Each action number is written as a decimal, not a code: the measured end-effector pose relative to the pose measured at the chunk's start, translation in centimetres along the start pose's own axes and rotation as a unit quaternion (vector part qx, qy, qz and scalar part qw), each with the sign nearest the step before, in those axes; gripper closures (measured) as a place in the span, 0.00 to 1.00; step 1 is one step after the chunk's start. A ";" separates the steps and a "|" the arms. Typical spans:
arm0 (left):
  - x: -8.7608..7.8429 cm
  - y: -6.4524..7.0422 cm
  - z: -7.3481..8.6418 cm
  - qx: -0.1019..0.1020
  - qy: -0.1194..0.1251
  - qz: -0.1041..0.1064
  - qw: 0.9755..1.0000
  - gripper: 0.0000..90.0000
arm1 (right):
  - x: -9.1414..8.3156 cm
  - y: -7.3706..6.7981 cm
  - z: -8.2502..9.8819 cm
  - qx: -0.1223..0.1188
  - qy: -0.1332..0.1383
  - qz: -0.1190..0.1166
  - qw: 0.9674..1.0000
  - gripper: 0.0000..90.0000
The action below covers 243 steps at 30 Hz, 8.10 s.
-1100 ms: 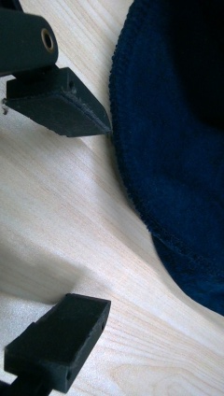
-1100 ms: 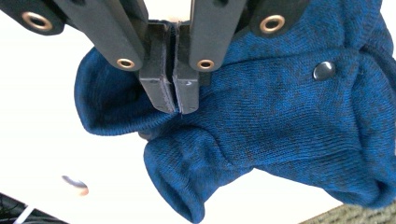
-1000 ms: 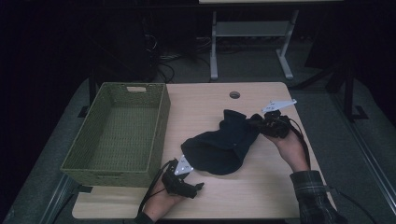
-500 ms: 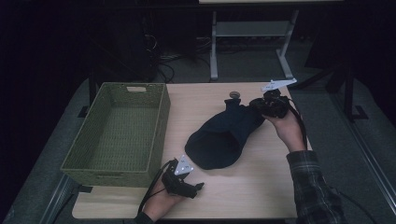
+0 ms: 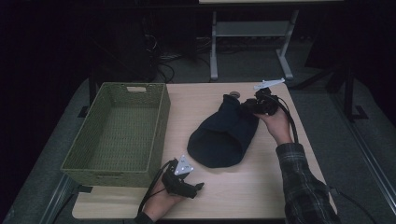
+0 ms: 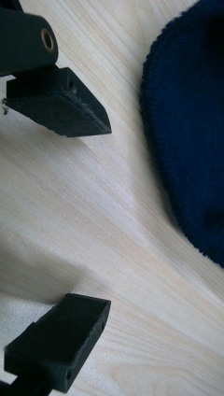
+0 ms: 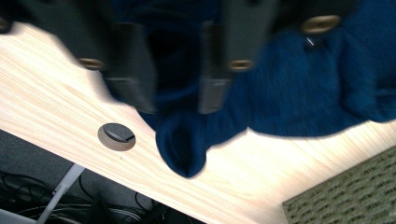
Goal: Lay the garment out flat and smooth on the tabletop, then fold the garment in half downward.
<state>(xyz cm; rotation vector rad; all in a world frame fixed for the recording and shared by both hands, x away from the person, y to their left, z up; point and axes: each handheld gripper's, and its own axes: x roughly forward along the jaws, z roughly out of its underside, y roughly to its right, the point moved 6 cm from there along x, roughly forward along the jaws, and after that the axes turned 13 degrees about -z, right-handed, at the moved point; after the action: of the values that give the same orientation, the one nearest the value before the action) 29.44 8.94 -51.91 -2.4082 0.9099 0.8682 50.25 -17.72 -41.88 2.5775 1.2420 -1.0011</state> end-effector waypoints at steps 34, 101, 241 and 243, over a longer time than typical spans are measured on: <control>0.0 0.0 0.0 0.000 0.000 0.000 1.000 0.14 | -3.4 -9.6 9.5 -0.005 -0.012 -0.087 0.996 1.00; 0.0 -2.4 -7.4 -0.053 0.012 0.024 0.998 0.93 | -6.8 -6.9 14.2 0.008 -0.029 -0.048 0.998 1.00; 10.9 -11.4 -12.0 -0.103 -0.094 -0.027 0.990 0.45 | 3.9 -0.3 6.4 0.042 -0.059 -0.081 0.994 0.59; 11.1 -11.4 -11.8 -0.101 -0.099 -0.026 0.990 0.45 | 4.5 -0.4 6.8 0.045 -0.067 -0.084 0.993 0.59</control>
<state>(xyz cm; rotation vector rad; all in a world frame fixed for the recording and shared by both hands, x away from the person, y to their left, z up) 48.70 5.30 -49.11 -2.4446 0.7109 1.2072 48.50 -16.99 -49.77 2.4550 1.4274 -1.2657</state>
